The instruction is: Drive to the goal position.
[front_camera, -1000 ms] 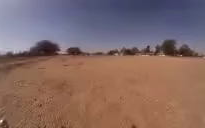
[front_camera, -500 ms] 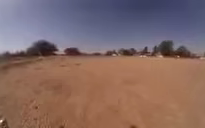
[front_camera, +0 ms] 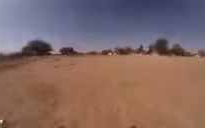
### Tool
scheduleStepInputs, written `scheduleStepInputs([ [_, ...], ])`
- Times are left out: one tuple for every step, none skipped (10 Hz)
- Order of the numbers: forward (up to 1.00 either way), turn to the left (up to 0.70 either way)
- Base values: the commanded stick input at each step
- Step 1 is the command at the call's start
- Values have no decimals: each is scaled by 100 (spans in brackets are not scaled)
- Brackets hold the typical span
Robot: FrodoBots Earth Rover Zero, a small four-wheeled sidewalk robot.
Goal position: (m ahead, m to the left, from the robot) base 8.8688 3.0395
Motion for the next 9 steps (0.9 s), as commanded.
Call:
scheduleStepInputs([
  [0,0],
  [0,0],
  [71,0],
  [100,0],
  [100,0],
  [100,0],
  [100,0],
  [100,0],
  [100,0],
])
